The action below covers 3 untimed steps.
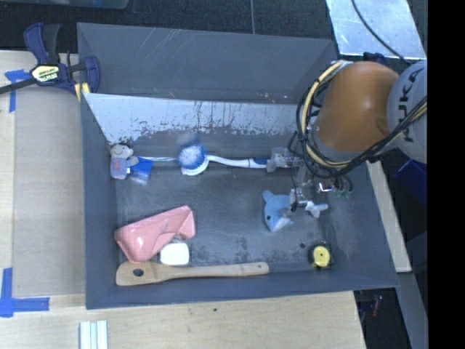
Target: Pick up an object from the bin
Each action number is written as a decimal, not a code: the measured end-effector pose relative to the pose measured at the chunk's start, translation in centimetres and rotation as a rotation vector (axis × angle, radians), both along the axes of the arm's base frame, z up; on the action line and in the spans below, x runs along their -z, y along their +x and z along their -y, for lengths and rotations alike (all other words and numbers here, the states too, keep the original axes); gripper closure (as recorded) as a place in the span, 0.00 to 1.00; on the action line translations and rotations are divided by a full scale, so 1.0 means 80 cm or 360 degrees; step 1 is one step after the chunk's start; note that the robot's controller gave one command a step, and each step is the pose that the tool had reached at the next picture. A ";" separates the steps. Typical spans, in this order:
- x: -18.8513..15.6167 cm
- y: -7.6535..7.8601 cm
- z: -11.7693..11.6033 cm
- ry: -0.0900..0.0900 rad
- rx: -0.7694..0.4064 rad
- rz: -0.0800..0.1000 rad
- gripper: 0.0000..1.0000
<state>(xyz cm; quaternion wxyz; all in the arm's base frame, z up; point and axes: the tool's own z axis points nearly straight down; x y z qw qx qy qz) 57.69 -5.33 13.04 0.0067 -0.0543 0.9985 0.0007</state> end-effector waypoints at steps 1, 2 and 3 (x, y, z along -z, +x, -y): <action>0.083 -0.017 0.014 -0.0003 0.0043 -0.0009 0.00; 0.073 0.000 0.020 -0.0002 0.0059 0.0030 0.00; 0.076 -0.010 0.016 -0.0002 0.0050 0.0010 1.00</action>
Offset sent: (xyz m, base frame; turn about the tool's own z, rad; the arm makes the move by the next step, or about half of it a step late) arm -0.0014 -0.0159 -0.0604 0.0353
